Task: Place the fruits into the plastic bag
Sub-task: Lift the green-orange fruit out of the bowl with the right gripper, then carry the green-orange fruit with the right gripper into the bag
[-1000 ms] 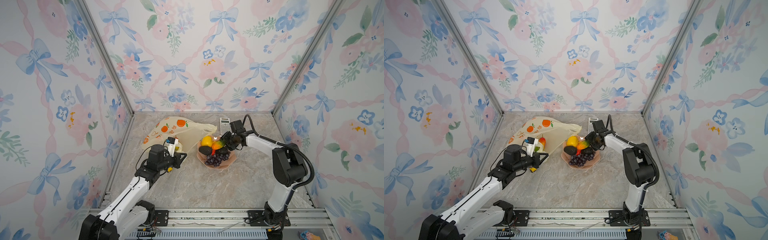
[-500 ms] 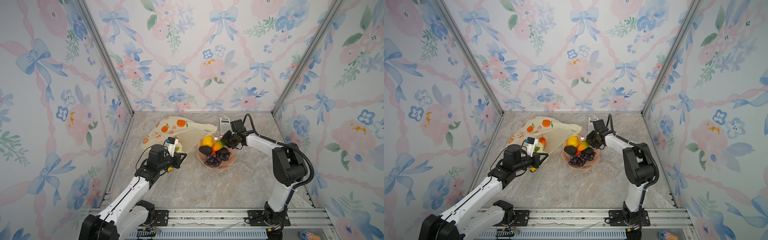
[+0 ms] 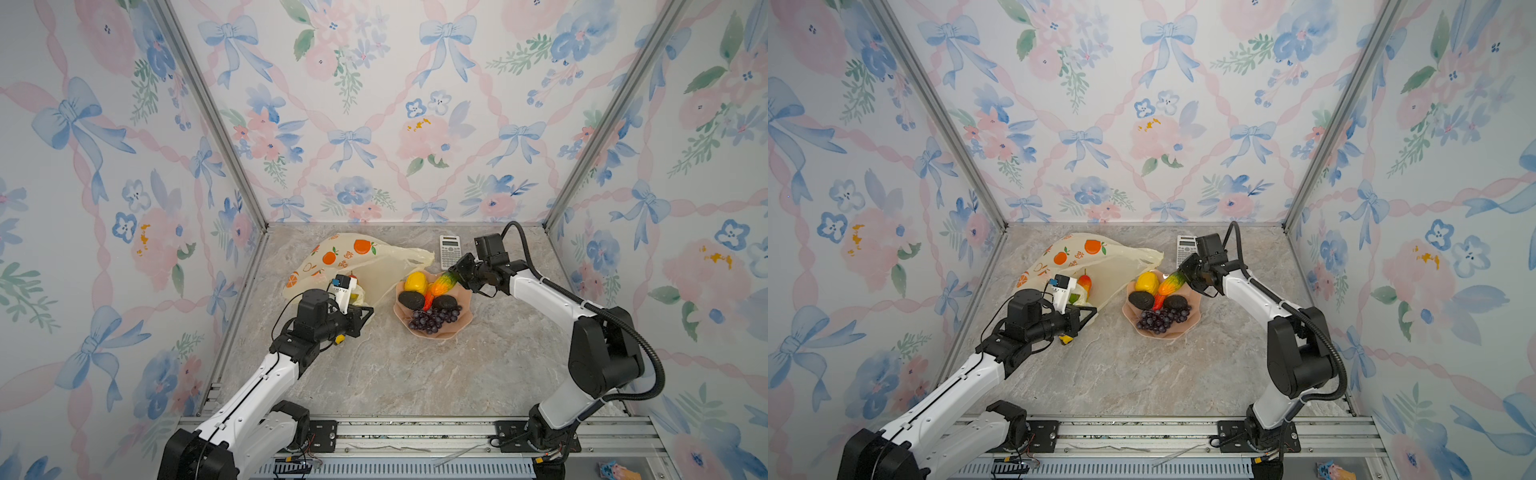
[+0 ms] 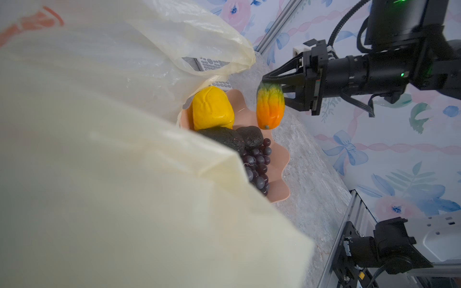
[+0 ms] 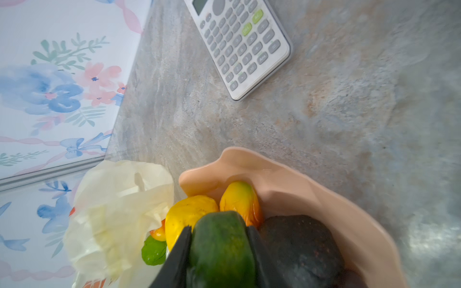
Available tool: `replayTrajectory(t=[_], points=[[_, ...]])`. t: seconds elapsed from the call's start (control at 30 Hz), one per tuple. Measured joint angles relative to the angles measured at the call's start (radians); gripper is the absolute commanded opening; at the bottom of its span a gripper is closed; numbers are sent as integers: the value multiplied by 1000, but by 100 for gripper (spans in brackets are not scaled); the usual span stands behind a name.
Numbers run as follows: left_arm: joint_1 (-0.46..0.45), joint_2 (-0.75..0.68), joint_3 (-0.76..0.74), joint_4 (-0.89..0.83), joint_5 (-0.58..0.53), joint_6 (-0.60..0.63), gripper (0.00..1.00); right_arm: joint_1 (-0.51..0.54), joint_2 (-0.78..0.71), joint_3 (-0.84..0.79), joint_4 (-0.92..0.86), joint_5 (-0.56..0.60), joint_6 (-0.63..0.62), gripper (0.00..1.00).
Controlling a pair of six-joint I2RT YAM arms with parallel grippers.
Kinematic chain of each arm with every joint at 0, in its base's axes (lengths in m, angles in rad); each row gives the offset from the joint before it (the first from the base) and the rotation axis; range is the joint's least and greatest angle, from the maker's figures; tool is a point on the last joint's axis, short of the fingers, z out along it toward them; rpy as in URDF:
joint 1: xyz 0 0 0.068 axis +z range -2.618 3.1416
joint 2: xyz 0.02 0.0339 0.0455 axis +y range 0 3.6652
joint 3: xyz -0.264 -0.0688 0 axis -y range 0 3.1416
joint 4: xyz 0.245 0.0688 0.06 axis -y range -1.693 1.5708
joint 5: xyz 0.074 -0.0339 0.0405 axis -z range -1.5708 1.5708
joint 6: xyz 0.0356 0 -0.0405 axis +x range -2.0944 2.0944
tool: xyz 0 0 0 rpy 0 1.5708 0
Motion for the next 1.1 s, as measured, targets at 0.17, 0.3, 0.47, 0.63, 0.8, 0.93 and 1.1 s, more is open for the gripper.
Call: replayTrajectory(t=[0.17, 0.3, 0.47, 0.63, 0.8, 0.93, 1.1], points=[[0, 0, 0, 0, 0, 0, 0, 5, -167, -69, -12, 24, 5, 32], [0, 0, 0, 0, 0, 0, 0, 60, -315, -123, -34, 127, 16, 32], [0, 0, 0, 0, 0, 0, 0, 225, -430, -132, -33, 299, 43, 32], [0, 0, 0, 0, 1, 0, 0, 396, -434, -130, -9, 513, 41, 31], [0, 0, 0, 1, 1, 0, 0, 507, -339, -92, 48, 672, 14, 31], [0, 0, 0, 1, 3, 0, 0, 541, -232, -71, 126, 757, 8, 30], [0, 0, 0, 1, 5, 0, 0, 570, -90, -17, 198, 827, 9, 30]])
